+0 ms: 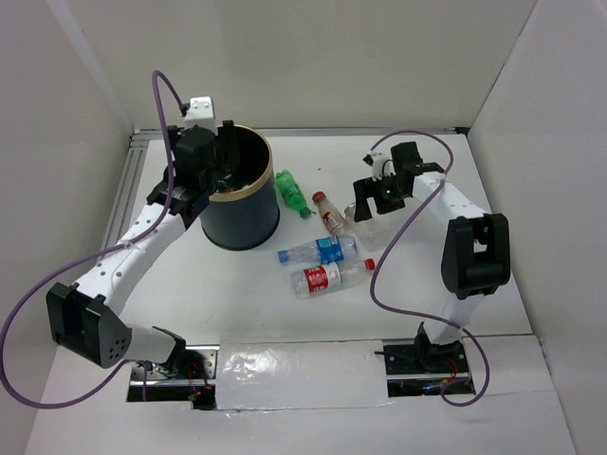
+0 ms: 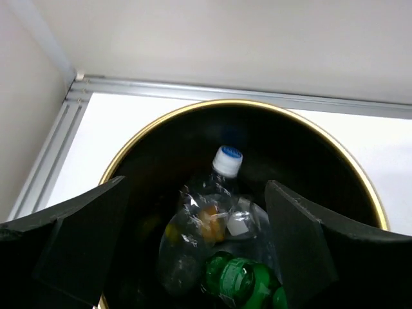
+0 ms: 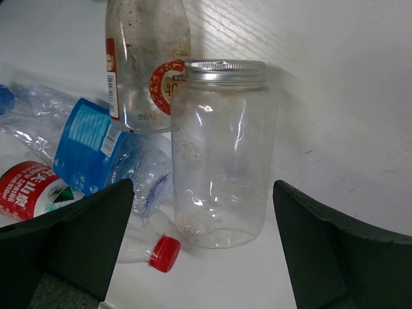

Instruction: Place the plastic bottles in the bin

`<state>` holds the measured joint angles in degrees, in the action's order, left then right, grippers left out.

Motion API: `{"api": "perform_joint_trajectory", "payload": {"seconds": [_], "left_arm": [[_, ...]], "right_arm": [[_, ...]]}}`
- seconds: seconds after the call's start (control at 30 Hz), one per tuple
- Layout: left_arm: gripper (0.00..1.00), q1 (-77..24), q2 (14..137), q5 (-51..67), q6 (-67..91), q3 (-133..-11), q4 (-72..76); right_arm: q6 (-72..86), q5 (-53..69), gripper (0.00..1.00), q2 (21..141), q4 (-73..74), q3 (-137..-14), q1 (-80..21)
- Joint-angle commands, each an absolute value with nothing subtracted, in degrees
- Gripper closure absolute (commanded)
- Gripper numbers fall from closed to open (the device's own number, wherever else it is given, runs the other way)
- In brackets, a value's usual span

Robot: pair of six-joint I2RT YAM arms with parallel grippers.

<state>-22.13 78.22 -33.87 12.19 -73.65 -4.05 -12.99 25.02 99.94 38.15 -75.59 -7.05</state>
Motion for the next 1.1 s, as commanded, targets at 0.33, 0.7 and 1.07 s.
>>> {"api": "perform_joint_trajectory", "payload": {"seconds": [0.33,0.7,1.07], "left_arm": [[0.01,-51.7,63.1,-8.8,0.4,-57.9,-7.5],[0.01,-68.4,73.0,-16.3,7.3,-42.7,6.2],[0.01,-70.2,85.0,-21.3,2.9,-46.7,9.4]], "right_arm": [[-13.3,14.4,0.21,108.9,32.7,-74.2,-10.1],[-25.7,29.0,0.83,104.2,45.3,-104.3,-9.7],[-12.5,45.9,0.92,109.3,13.5,-121.6,-24.1]]}}
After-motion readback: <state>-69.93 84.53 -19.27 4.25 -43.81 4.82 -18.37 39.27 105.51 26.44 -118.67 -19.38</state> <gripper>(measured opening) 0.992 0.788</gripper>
